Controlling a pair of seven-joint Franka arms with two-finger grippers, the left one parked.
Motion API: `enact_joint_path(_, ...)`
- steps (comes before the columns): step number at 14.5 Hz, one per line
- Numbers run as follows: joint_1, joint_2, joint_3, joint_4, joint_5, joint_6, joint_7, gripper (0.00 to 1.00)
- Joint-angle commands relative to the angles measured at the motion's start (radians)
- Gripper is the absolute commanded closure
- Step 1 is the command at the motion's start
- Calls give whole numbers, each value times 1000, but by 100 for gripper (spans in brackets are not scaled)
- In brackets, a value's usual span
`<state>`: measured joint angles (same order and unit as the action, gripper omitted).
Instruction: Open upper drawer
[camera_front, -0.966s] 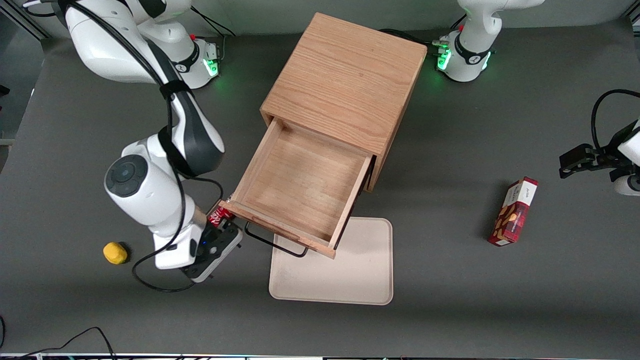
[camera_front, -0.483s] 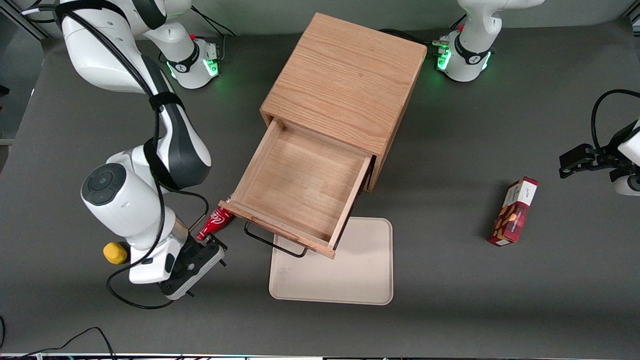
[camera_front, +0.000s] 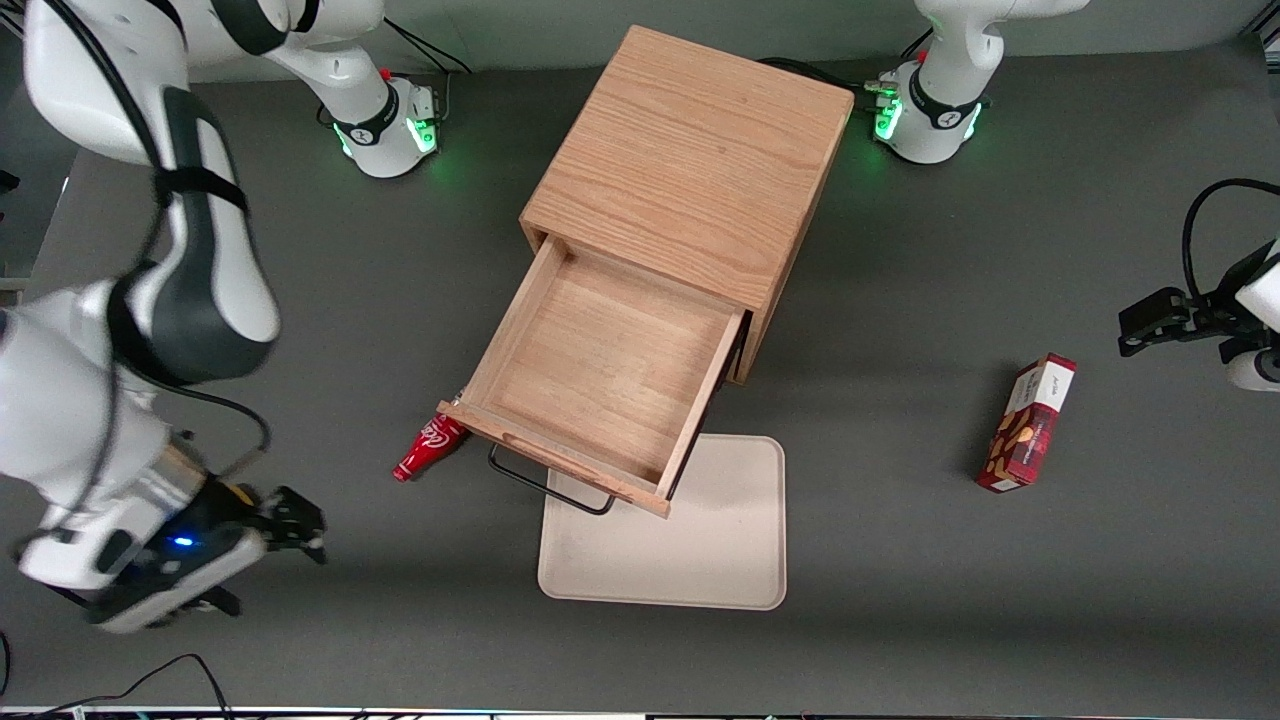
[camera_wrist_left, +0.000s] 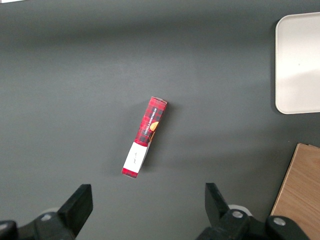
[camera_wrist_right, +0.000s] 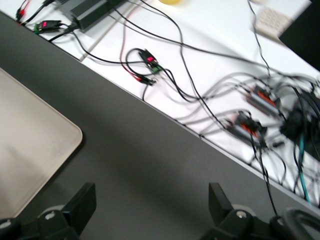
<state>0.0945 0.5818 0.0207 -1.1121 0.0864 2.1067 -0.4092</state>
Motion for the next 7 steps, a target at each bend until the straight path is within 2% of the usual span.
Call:
enact_joint_path(1, -27, -214, 7, -171, 9, -117, 143, 0)
enact_joint_path(2, -39, -277, 1, -219, 3, -141, 188, 0)
enact_joint_path(4, -82, -408, 2, -338, -49, -175, 204, 0)
enact_joint_path(7, -166, -581, 2, -527, -60, -175, 217, 0)
